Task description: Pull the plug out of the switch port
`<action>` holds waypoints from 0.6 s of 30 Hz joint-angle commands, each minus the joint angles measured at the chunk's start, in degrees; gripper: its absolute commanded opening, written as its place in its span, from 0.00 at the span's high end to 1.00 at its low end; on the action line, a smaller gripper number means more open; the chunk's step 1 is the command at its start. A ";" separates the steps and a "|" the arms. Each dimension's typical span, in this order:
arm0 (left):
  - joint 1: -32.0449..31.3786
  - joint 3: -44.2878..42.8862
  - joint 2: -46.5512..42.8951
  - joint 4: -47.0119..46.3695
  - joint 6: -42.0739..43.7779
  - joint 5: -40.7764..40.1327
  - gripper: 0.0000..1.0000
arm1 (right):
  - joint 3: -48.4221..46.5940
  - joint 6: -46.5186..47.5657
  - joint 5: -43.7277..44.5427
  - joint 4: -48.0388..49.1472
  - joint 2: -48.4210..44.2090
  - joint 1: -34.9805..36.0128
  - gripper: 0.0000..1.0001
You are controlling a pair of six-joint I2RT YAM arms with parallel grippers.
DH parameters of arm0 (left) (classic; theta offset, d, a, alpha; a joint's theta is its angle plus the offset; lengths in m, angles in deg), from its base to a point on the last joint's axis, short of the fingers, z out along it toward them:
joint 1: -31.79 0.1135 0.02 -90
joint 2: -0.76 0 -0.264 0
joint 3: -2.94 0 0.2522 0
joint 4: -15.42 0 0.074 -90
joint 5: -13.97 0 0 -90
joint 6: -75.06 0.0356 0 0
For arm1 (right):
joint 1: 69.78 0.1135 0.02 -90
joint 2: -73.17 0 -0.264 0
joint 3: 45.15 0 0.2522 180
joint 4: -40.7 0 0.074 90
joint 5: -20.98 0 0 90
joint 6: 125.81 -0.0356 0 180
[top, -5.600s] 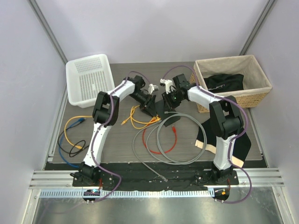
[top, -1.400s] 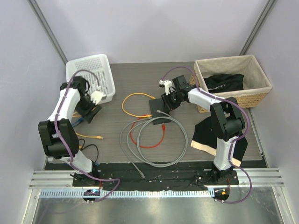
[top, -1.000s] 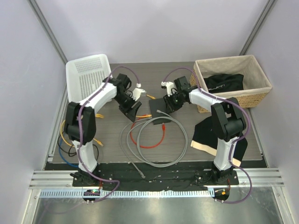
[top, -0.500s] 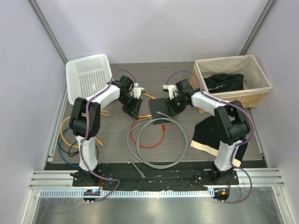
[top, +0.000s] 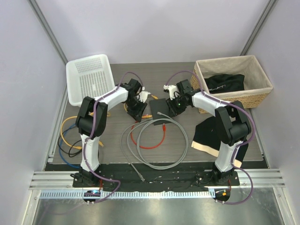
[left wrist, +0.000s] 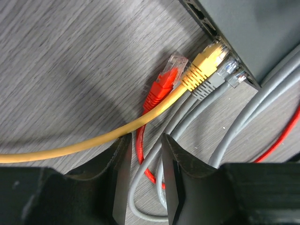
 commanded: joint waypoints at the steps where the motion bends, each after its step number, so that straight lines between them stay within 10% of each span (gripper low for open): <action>1: -2.41 0.48 2.09 -2.39 -1.21 -5.82 0.67 | 1.15 1.93 3.95 -4.72 1.74 0.00 0.64; 7: -0.83 3.64 1.48 1.45 3.70 -14.62 0.97 | 1.15 1.93 4.22 -4.64 1.74 0.09 0.64; 18: 14.90 22.36 -16.96 -2.47 23.38 -32.98 1.00 | 0.36 1.93 4.04 -4.37 2.53 0.09 0.64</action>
